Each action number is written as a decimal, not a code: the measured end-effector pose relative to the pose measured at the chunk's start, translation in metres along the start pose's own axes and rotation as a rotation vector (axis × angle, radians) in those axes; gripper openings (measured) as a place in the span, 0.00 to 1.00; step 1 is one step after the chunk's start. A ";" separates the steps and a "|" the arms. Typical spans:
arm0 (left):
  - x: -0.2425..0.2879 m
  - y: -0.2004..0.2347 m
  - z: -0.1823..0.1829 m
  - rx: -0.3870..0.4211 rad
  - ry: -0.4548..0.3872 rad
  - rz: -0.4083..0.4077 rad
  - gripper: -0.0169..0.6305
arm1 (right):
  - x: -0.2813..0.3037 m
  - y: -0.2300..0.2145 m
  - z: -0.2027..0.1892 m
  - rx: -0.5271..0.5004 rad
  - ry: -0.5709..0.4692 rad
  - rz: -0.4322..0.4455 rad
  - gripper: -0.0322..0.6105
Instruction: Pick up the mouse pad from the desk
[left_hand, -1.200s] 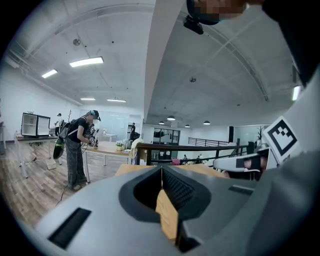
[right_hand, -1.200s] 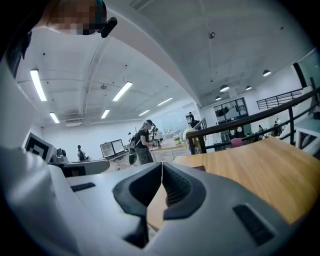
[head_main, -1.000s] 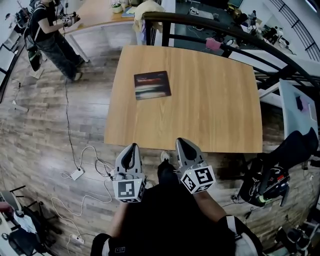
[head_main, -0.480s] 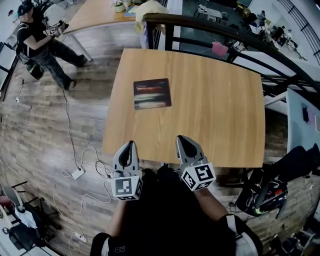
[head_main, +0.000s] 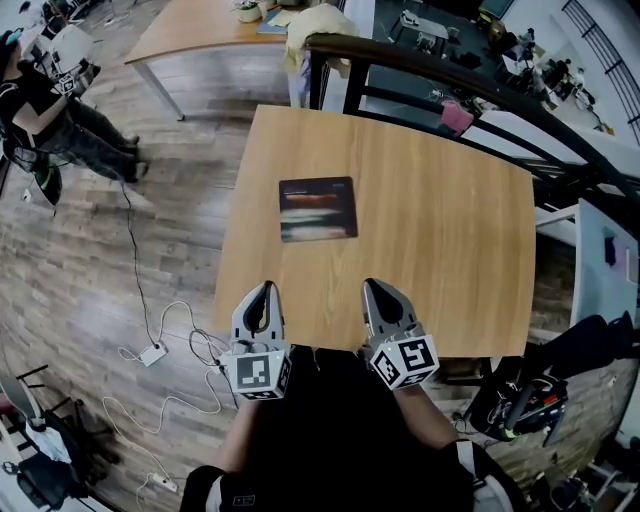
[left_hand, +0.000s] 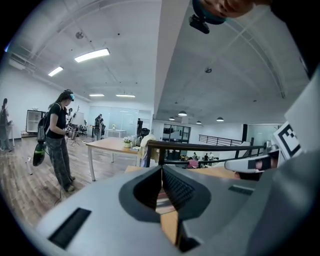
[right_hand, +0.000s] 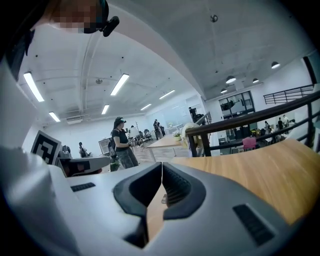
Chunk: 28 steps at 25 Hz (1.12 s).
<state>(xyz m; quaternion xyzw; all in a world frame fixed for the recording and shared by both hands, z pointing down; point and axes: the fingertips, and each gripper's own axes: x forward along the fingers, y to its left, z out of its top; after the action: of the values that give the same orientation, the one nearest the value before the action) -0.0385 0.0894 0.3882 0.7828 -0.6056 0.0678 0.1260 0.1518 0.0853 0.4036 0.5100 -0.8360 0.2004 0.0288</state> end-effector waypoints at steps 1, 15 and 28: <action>0.008 0.006 -0.002 -0.004 0.011 -0.012 0.06 | 0.008 0.000 0.002 0.007 -0.002 -0.011 0.10; 0.093 0.082 -0.020 -0.025 0.117 -0.142 0.06 | 0.098 0.004 0.020 0.036 0.005 -0.156 0.10; 0.163 0.078 -0.060 -0.099 0.244 -0.122 0.06 | 0.156 -0.053 -0.006 0.052 0.108 -0.133 0.10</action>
<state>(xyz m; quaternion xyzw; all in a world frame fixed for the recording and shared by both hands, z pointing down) -0.0688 -0.0635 0.4966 0.7971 -0.5395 0.1248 0.2409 0.1216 -0.0653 0.4645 0.5535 -0.7920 0.2468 0.0737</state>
